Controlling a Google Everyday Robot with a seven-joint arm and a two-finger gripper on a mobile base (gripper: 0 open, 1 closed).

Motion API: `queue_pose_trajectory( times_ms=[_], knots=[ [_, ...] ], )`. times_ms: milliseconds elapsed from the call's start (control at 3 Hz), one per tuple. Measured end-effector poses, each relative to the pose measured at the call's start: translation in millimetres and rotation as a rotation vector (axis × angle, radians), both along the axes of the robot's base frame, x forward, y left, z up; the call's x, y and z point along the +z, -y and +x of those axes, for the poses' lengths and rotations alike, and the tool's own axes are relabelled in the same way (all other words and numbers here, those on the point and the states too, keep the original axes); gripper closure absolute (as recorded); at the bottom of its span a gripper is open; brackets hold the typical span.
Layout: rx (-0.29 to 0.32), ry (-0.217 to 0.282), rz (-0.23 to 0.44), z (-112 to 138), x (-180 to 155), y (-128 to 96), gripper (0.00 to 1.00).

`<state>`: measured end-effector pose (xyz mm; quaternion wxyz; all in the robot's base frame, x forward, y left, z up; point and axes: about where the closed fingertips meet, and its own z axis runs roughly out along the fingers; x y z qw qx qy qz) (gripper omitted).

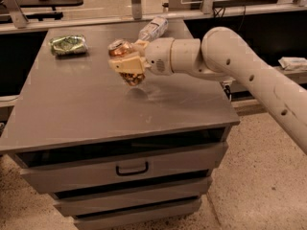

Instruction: Place orange can upright

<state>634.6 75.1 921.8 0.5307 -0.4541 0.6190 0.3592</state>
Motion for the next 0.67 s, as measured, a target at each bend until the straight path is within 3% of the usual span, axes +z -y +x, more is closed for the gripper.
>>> queue_pose_trajectory(
  times_ms=[333, 667],
  knots=[
    [0.016, 0.019, 0.037, 1.4, -11.5, 18.5, 1.00],
    [0.055, 0.030, 0.056, 1.8, -19.7, 25.7, 0.84]
  ],
)
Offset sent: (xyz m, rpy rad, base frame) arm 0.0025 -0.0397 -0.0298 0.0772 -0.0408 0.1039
